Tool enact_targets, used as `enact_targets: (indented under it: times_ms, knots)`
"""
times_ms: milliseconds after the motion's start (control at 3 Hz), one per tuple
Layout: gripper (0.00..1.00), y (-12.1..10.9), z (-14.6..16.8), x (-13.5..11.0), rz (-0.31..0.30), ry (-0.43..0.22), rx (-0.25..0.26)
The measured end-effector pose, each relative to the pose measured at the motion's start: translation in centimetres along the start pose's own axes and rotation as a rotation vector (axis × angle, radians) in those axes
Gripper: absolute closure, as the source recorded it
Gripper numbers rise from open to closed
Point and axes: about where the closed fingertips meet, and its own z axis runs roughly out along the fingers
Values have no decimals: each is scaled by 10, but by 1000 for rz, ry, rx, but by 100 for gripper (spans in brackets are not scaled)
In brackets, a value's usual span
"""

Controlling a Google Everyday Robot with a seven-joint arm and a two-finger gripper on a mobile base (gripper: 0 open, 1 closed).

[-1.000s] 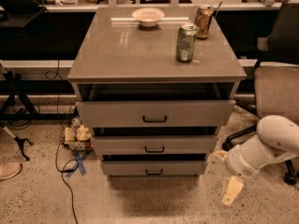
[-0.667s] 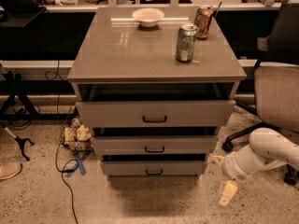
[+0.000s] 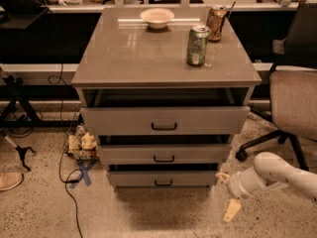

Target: Open bottom drawer

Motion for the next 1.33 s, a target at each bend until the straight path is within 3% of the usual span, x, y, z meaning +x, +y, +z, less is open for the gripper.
enact_targets:
  times_ms: [667,1333]
  knots:
    - [0,0,7,-2,-25,-1,13]
    - [0,-27,57,-7,-238,-38,19]
